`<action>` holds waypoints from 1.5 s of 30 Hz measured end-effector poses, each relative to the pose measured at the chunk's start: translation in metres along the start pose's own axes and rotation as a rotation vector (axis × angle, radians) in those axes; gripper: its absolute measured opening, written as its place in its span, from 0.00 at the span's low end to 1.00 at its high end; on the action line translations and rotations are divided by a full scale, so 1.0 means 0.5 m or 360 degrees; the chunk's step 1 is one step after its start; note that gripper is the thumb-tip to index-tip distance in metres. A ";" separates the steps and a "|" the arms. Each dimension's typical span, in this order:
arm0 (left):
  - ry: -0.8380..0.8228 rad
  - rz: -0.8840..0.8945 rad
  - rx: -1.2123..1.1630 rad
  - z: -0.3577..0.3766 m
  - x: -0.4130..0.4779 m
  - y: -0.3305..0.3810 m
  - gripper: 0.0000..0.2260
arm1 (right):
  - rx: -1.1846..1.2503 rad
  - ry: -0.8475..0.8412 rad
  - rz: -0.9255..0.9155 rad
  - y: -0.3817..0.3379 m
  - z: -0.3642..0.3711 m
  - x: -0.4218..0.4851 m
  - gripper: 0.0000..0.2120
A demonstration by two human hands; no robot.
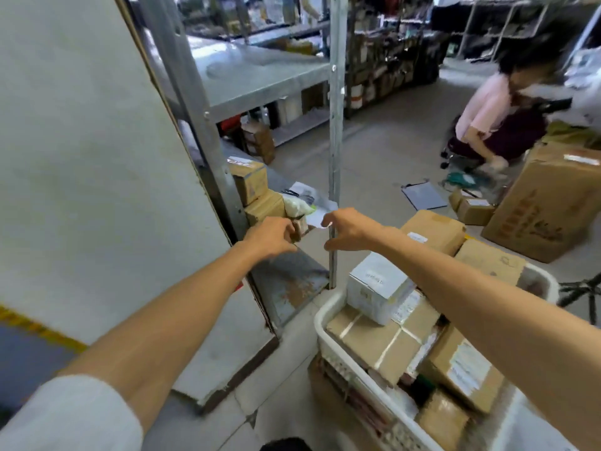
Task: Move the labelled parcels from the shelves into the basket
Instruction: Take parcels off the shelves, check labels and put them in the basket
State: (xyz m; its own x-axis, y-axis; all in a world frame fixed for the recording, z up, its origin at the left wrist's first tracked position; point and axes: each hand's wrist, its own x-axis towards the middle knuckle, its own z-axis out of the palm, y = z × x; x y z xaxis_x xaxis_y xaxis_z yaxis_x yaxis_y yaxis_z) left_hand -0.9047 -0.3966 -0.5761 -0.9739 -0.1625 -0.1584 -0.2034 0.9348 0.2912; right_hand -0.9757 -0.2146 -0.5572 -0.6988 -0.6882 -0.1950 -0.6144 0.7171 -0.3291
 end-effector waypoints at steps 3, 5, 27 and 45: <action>0.0101 -0.0154 0.0063 -0.049 -0.069 -0.051 0.18 | -0.0101 0.0023 -0.0214 -0.095 -0.023 0.006 0.20; 0.0159 -0.0262 0.0088 -0.074 -0.119 -0.082 0.19 | -0.0190 0.0020 -0.0302 -0.161 -0.029 0.008 0.18; 0.0566 -0.2119 -0.0423 -0.006 -1.198 -0.285 0.16 | -0.0513 -0.0687 -0.2018 -1.004 0.275 -0.326 0.21; 0.1039 -0.3456 -0.0801 0.268 -1.509 0.089 0.19 | -0.0749 -0.1299 -0.3247 -1.106 0.523 -0.794 0.29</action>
State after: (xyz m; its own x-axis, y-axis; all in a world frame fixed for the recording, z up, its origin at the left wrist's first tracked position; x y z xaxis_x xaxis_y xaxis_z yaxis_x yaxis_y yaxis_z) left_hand -0.1654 -0.1900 -0.5699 0.7615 -0.5933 -0.2609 -0.5140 -0.7981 0.3144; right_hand -0.2629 -0.3665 -0.5394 0.9636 -0.1022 -0.2470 -0.1915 -0.9086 -0.3712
